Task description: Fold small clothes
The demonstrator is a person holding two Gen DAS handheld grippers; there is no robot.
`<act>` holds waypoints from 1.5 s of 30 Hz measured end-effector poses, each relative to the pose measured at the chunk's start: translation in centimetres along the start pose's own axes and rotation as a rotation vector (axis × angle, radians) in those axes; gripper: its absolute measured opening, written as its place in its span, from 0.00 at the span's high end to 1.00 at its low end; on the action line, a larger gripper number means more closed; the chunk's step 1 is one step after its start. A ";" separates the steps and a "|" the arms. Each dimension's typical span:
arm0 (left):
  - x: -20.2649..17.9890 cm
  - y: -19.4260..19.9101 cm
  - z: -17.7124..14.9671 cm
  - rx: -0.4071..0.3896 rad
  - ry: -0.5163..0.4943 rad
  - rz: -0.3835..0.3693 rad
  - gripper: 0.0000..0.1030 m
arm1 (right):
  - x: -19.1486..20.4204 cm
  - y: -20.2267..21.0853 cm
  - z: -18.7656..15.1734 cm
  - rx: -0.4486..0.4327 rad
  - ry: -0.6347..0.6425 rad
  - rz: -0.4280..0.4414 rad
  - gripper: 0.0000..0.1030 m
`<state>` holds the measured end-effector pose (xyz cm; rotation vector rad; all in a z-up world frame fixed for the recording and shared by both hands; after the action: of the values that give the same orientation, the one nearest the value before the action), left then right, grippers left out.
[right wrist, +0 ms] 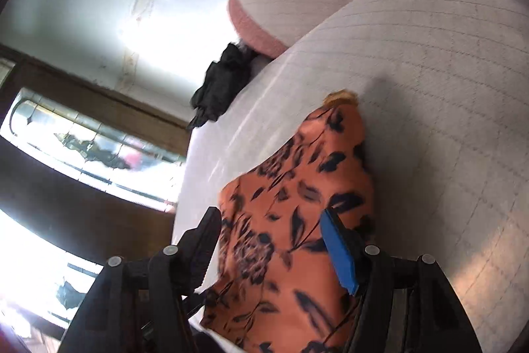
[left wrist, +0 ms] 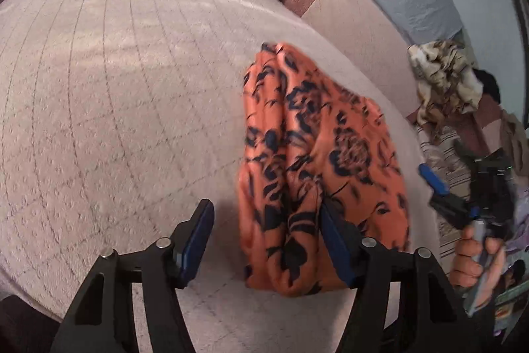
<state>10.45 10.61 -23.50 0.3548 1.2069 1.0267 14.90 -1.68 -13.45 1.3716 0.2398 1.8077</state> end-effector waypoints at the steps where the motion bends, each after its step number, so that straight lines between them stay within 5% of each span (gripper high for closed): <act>1: 0.5 0.0 -0.3 -0.027 0.008 -0.022 0.46 | 2.0 -0.2 -2.1 0.041 0.042 0.059 0.30; 3: 0.6 0.9 -0.1 -0.030 0.051 -0.041 0.53 | 2.3 -1.5 -5.8 0.118 0.080 0.045 0.22; 5: 0.0 1.7 0.3 -0.028 0.037 -0.035 0.56 | -0.5 -3.4 -8.6 0.182 0.085 -0.095 0.23; 10: -3.6 2.3 5.5 -0.088 -0.061 -0.077 0.51 | -0.4 -2.8 -9.8 0.139 0.153 -0.107 0.21; 14: -5.2 -2.9 9.7 0.005 -0.040 -0.093 0.52 | -0.8 -2.9 -9.4 0.131 0.091 -0.059 0.21; 17: -1.9 -6.9 11.5 0.063 -0.061 0.086 0.77 | -0.4 -2.8 -8.8 0.129 0.069 -0.037 0.21; 20: -0.2 -7.4 12.1 0.058 0.034 0.006 0.74 | -0.3 -2.8 -8.9 0.141 0.070 -0.030 0.21; 25: -2.7 -4.2 11.4 -0.016 -0.084 0.069 0.71 | -0.8 -2.5 -9.1 0.146 0.063 -0.010 0.21; 28: -4.4 -1.7 10.2 -0.080 -0.139 0.102 0.37 | -0.6 -2.2 -8.9 0.161 0.054 -0.016 0.21; 36: -5.9 0.1 6.9 -0.088 -0.272 0.255 0.37 | 2.5 -2.8 -3.8 0.103 0.100 -0.004 0.21; 40: -5.9 0.0 6.5 -0.085 -0.283 0.264 0.37 | -1.2 -6.9 -0.6 0.120 0.025 -0.131 0.21; 45: -6.3 0.2 6.5 -0.095 -0.293 0.265 0.37 | -0.1 -5.6 0.1 0.063 0.004 -0.127 0.21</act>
<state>16.09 7.45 -17.20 0.5800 0.8590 1.2084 17.75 1.79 -16.77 1.3656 0.3806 1.7105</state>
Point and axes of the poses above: each gripper's, at about its wrist camera, not at the fingertips, and y roughly against the way its jaws point, x to its left, z to its top, the point moved 10 cm from there along -y, roughly the way its jaws point, and after that the axes turned 7 degrees about -z, right-handed, at the moved point
